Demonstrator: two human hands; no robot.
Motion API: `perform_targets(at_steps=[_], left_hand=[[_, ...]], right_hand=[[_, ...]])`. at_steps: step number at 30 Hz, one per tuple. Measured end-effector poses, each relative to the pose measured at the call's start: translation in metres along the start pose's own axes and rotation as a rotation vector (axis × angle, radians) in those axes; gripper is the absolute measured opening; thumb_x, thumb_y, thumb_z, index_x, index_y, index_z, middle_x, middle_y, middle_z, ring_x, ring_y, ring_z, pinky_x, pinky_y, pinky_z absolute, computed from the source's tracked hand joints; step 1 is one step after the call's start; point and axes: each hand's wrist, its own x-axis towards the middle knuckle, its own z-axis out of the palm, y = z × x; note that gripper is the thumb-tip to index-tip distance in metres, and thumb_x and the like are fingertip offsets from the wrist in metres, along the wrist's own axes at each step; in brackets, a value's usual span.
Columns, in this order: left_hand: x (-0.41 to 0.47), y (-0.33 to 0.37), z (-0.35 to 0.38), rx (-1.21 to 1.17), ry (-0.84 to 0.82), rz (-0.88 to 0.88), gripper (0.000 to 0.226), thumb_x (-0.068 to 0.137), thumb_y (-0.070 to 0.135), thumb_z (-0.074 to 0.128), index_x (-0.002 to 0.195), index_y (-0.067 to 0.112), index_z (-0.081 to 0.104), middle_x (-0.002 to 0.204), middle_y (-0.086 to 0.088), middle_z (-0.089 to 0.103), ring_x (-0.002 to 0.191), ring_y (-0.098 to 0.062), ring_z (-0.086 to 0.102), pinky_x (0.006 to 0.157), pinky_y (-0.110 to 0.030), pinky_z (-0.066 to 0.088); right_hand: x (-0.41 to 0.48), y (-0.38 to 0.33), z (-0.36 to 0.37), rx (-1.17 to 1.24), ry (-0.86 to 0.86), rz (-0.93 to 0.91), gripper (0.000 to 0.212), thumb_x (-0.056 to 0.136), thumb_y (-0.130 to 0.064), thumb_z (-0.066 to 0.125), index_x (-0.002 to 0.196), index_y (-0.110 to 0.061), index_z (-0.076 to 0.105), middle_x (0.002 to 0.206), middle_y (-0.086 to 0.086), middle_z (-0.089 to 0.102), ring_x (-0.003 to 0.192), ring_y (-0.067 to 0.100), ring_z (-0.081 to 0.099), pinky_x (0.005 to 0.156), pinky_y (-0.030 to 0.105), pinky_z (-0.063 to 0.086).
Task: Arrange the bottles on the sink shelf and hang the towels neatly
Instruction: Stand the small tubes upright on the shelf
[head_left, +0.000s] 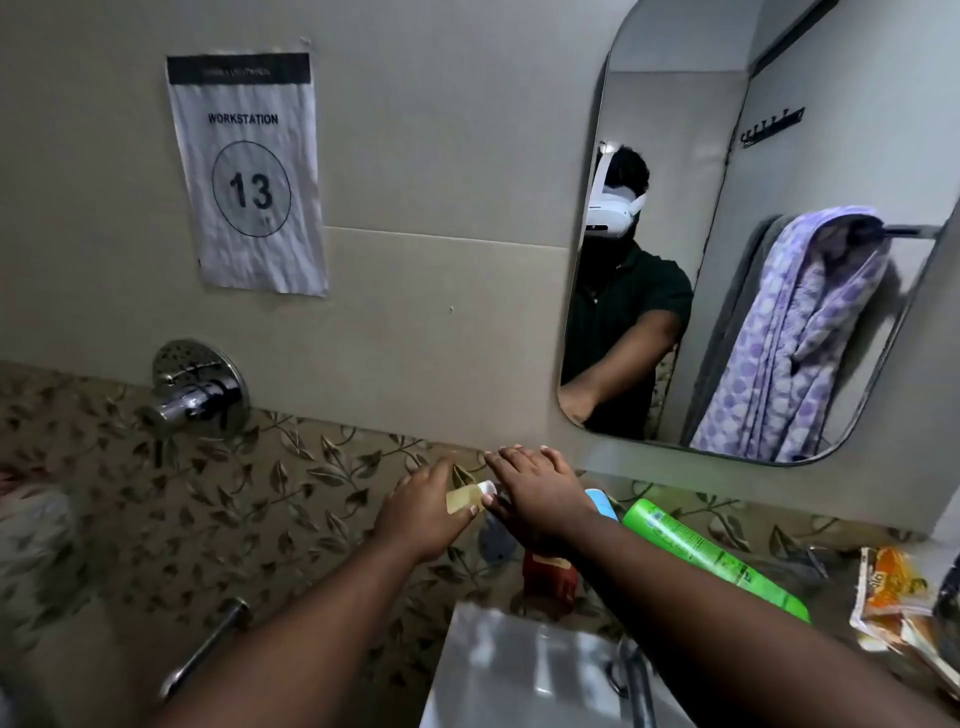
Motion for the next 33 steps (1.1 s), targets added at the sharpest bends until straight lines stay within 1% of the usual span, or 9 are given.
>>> perform_targets(at_steps=[3,7,15,20,22,24,27,30,33], left_hand=[[0.000,-0.008,0.009,0.004,-0.011,-0.055,0.066,0.088,0.059,0.065,0.140,0.019,0.052,0.138,-0.008,0.062,0.126,-0.031,0.058,0.097,-0.036,0.049],[-0.003,-0.013,0.015,-0.099,-0.033,-0.121,0.052,0.087,0.053,0.071,0.124,0.017,0.064,0.122,-0.009,0.071,0.110,-0.030,0.066,0.080,-0.033,0.050],[-0.001,-0.013,0.012,-0.179,0.078,-0.133,0.055,0.078,0.038,0.086,0.124,0.015,0.067,0.122,-0.008,0.070,0.108,-0.028,0.065,0.083,-0.032,0.049],[0.008,-0.008,-0.007,-0.236,0.122,-0.116,0.044,0.077,0.045,0.085,0.112,0.020,0.073,0.100,-0.001,0.074,0.088,-0.019,0.068,0.072,-0.031,0.054],[0.012,-0.003,-0.016,-0.229,0.113,-0.092,0.034,0.078,0.045,0.084,0.100,0.022,0.073,0.090,0.001,0.074,0.081,-0.017,0.067,0.068,-0.032,0.054],[0.017,0.000,-0.024,-0.237,0.091,-0.053,0.027,0.080,0.042,0.084,0.093,0.023,0.070,0.084,0.004,0.071,0.076,-0.014,0.064,0.060,-0.028,0.047],[0.023,0.003,-0.031,-0.252,0.072,-0.029,0.023,0.083,0.035,0.083,0.098,0.020,0.074,0.082,0.003,0.071,0.074,-0.014,0.064,0.058,-0.024,0.041],[0.031,0.002,-0.032,-0.372,0.045,-0.056,0.018,0.085,0.030,0.083,0.095,0.018,0.075,0.071,0.003,0.071,0.062,-0.014,0.066,0.056,-0.027,0.049],[0.038,-0.001,-0.030,-0.537,-0.009,-0.086,0.006,0.092,0.018,0.076,0.093,0.013,0.074,0.070,-0.011,0.075,0.059,-0.021,0.069,0.066,-0.045,0.064]], right_hand=[[0.000,0.001,0.002,0.003,0.004,0.002,0.062,0.104,-0.052,0.033,0.159,-0.026,0.024,0.164,0.001,0.032,0.153,0.021,0.024,0.125,0.045,0.010],[0.003,0.003,0.005,0.024,0.010,0.020,0.057,0.104,-0.051,0.035,0.156,-0.029,0.029,0.161,-0.001,0.038,0.150,0.020,0.031,0.125,0.046,0.012],[0.008,0.001,0.002,0.067,0.040,0.012,0.048,0.101,-0.047,0.047,0.147,-0.032,0.043,0.153,-0.005,0.048,0.142,0.019,0.043,0.122,0.046,0.018],[0.020,-0.005,-0.003,0.218,0.023,0.012,0.056,0.091,-0.036,0.068,0.143,-0.027,0.051,0.146,-0.003,0.056,0.133,0.022,0.053,0.107,0.037,0.042],[0.024,-0.010,-0.003,0.332,-0.004,0.017,0.060,0.087,-0.027,0.075,0.142,-0.023,0.053,0.143,0.000,0.059,0.130,0.024,0.056,0.105,0.036,0.047],[0.030,-0.015,0.000,0.425,-0.007,0.040,0.056,0.082,-0.022,0.078,0.135,-0.023,0.059,0.132,0.002,0.067,0.120,0.025,0.063,0.098,0.038,0.051],[0.039,-0.018,0.006,0.510,0.029,0.078,0.047,0.079,-0.019,0.079,0.124,-0.024,0.064,0.116,0.001,0.072,0.105,0.024,0.066,0.083,0.034,0.052],[0.045,-0.016,0.010,0.584,0.063,0.148,0.039,0.081,-0.020,0.081,0.117,-0.023,0.066,0.110,0.001,0.072,0.100,0.021,0.066,0.079,0.032,0.052],[0.051,-0.011,0.012,0.626,0.078,0.195,0.033,0.081,-0.024,0.082,0.110,-0.022,0.067,0.101,-0.002,0.071,0.095,0.021,0.066,0.077,0.033,0.053]])
